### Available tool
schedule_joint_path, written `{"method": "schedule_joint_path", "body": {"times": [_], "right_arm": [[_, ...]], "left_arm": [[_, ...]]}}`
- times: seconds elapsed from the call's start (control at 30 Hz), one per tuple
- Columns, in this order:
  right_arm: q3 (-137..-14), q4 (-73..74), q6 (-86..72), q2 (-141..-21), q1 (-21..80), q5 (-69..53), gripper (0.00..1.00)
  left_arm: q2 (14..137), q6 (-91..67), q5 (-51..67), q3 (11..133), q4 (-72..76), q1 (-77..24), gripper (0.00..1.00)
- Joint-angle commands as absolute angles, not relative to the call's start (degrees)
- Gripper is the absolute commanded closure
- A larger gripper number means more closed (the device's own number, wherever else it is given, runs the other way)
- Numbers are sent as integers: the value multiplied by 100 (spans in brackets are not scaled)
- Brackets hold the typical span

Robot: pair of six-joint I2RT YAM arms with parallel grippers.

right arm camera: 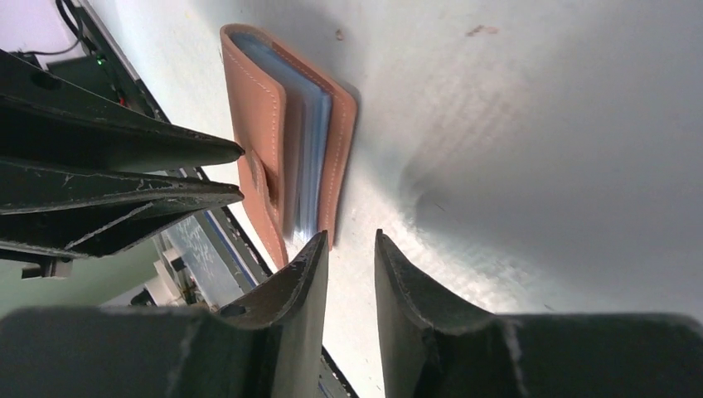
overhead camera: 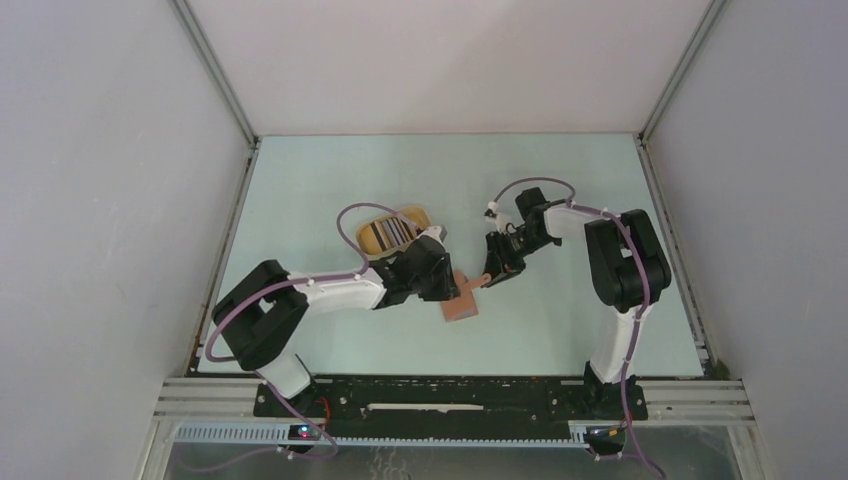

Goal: Put the credit cards into the card holder
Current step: Close the card holder at the center of the board.

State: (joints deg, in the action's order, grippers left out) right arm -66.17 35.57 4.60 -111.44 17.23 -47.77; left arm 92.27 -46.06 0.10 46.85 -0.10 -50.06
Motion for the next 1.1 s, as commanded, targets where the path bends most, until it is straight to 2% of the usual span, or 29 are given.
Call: {"method": "schedule_joint_path", "body": {"times": [0.0,0.17,0.3,0.47,0.87,1.0,1.07], "right_arm": [[-6790,3667,502,-10687,1415,-5015,64],[-6683,3646,723,-10186,1099,-5335,58],[-6605,3717,1005,-10048,1157,-6044,58],[-6711,3793,888,-10593,1525,-6193,74],[-6834,3579,335,-11431,2101,-4754,85],[-6834,3583,299,-11487,2117,-4307,86],[-6834,3590,307,-11496,2126,-4182,86]], "left_arm": [[9392,-4588,18,5083,-388,-4988,70],[9799,-4585,118,5174,-295,-4995,70],[9857,-4635,153,5122,-88,-4995,70],[9881,-4641,250,5073,-24,-4990,70],[9647,-4649,173,4762,528,-4977,70],[9047,-4746,123,4287,1085,-4975,66],[8673,-4834,52,3957,1321,-4983,57]]}}
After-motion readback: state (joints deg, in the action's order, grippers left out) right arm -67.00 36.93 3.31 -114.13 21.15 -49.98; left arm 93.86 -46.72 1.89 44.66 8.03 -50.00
